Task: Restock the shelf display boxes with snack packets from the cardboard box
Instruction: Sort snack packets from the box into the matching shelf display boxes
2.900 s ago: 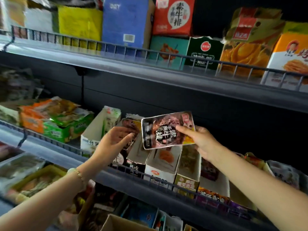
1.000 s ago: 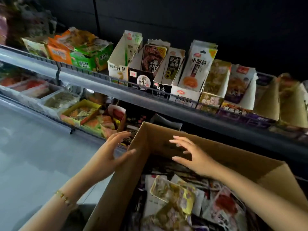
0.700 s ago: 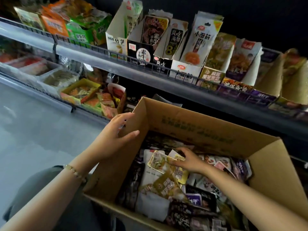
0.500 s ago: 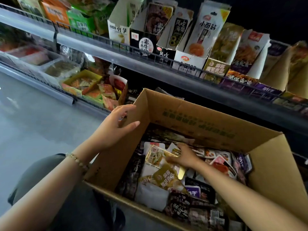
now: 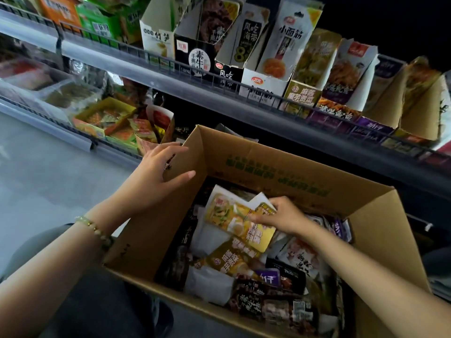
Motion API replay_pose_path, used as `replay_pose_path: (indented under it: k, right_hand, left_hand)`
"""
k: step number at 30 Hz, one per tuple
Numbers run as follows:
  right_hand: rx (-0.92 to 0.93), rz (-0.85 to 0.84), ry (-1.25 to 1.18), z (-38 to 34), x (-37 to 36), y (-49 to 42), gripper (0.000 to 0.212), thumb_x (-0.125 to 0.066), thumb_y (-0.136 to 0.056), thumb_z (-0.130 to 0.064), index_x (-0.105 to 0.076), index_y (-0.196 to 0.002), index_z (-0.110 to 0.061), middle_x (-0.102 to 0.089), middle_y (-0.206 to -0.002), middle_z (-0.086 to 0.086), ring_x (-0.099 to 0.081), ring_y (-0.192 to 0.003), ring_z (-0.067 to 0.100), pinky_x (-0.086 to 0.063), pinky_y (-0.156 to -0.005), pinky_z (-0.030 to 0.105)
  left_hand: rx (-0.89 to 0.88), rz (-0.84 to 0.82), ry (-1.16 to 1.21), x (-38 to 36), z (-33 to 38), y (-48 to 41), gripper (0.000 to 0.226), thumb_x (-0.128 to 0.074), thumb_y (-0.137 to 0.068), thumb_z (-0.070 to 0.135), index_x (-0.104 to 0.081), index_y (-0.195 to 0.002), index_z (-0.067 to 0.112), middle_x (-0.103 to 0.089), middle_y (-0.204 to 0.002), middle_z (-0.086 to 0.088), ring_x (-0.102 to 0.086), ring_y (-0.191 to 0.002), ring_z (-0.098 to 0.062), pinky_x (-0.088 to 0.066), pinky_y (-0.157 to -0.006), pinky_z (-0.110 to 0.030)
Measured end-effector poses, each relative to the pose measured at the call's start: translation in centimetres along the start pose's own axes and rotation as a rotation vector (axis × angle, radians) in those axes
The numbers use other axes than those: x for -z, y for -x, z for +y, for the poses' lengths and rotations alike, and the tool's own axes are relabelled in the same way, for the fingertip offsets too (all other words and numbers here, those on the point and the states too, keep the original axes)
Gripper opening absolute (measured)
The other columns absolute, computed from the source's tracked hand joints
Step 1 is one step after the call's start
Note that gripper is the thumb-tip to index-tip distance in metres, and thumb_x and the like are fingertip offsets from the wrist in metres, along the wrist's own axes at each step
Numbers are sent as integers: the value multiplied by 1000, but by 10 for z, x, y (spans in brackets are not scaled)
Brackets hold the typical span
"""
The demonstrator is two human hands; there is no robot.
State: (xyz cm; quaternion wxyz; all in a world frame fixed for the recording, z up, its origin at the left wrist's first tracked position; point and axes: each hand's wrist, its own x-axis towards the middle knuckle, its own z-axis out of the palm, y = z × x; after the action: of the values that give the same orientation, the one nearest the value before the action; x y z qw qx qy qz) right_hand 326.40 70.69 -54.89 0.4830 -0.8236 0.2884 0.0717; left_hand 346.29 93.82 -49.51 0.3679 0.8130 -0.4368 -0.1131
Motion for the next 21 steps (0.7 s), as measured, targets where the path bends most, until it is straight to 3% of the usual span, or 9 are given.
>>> replay_pose_path:
  k: [4, 8, 10, 13, 17, 21]
  right_hand:
    - [74, 154, -142, -28, 46, 32, 11, -77, -76, -17, -69, -83, -13, -72, -66, -6, -67, -60, 3, -51, -55, 17]
    - [84, 145, -284, -44, 76, 59, 12, -75, -76, -8, -69, -85, -13, -75, -75, -1, -70, -64, 8, -54, -56, 18]
    - [89, 163, -385, -43, 82, 67, 13, -74, -74, -6, -69, -83, -14, -75, -79, 3, -71, -65, 10, -55, -57, 18]
    - [112, 213, -539, -34, 84, 73, 17, -74, -67, -11, -70, -84, -13, -75, -79, 5, -71, -68, 13, -57, -61, 22]
    - [133, 267, -658, -20, 78, 71, 21, -73, -66, -18, -71, -85, -11, -75, -80, 6, -70, -67, 14, -56, -62, 24]
    - [165, 235, -604, -17, 71, 68, 23, -75, -70, -17, -71, -91, -9, -75, -84, 6, -70, -71, 14, -56, -62, 24]
  left_hand:
    - [-57, -27, 8, -7, 39, -15, 84, -51, -71, 68, -35, -143, 29, -38, -146, 7, -32, -136, -12, -32, -110, -33]
    - [44, -308, 196, -39, 78, -34, 108, -65, -62, 64, -20, -150, 22, -38, -148, 7, -37, -131, -2, -33, -104, -19]
    - [74, -444, 346, -55, 91, -41, 93, -74, -65, 49, -32, -143, 17, -55, -137, 2, -56, -116, 1, -45, -96, -15]
    - [89, -548, 516, -75, 107, -45, 43, -76, -78, 20, -58, -117, 17, -72, -107, 5, -68, -95, -2, -52, -78, -13]
    - [189, -607, 616, -95, 108, -41, 38, -77, -76, 18, -63, -111, 16, -74, -105, 0, -71, -96, -15, -56, -83, -29]
    - [257, -712, 623, -101, 108, -34, 29, -73, -80, 11, -68, -108, 13, -74, -104, 0, -71, -96, -15, -56, -78, -23]
